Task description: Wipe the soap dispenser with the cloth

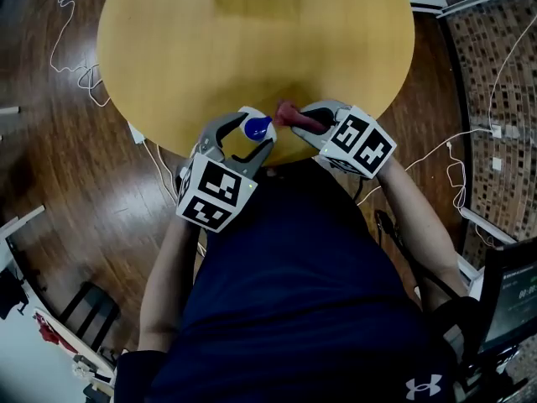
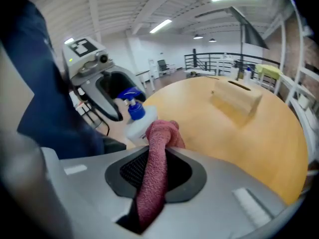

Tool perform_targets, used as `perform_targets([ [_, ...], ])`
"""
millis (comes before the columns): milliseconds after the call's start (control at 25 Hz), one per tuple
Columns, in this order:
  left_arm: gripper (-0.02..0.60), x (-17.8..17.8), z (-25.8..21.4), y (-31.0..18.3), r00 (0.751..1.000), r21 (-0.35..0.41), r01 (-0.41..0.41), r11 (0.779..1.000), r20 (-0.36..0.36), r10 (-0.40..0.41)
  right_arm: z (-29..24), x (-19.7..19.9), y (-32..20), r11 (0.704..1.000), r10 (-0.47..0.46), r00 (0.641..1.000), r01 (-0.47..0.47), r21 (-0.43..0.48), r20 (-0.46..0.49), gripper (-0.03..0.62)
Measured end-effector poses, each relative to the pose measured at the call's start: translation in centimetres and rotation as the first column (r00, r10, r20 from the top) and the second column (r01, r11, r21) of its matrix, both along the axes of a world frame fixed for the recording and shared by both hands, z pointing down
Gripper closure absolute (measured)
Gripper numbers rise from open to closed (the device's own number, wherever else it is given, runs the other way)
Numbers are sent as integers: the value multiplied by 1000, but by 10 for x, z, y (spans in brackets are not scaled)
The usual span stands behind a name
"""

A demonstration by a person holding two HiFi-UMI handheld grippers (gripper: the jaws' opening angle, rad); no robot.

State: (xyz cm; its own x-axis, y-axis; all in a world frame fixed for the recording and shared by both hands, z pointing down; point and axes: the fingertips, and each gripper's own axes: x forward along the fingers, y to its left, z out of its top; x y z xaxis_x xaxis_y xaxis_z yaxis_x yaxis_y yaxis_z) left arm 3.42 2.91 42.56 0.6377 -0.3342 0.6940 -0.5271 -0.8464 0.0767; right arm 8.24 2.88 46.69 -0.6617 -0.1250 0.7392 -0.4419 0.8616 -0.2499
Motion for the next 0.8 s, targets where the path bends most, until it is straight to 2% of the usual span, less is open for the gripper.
perform_targets([
  [80,331,0,5,-3,999,19,7,1000,35,-7,-5,-4,-6,998,60,997,-60,-1,58,520],
  [120,338,-1,9,-4,998,28,8,1000,57,-9,-10,-12,-4,999,50,995,-51,8,86,520],
  [200,406,-8,13,-5,997,39,34,999,68,-36,-13,-29,6,999,-14,995,10,30,104,520],
  [280,449,-20,14,-1,996,35,73,997,50,-74,-1,-39,17,998,-63,995,61,27,77,520],
  [360,449,-36,14,5,993,27,110,994,45,-111,22,-44,23,998,-68,997,69,-6,46,520],
  [480,446,-61,16,11,985,8,161,987,66,-162,57,-52,28,998,-43,999,42,-56,-10,520],
  [600,445,-79,21,14,978,-8,200,980,65,-199,64,-57,26,998,5,998,-9,-63,-63,520],
  [720,420,-93,25,17,979,27,172,985,104,-174,35,-70,23,999,13,1000,-13,-43,-15,520],
  [800,379,-99,30,19,975,90,82,993,200,-98,11,-85,26,999,-32,999,33,-14,32,520],
])
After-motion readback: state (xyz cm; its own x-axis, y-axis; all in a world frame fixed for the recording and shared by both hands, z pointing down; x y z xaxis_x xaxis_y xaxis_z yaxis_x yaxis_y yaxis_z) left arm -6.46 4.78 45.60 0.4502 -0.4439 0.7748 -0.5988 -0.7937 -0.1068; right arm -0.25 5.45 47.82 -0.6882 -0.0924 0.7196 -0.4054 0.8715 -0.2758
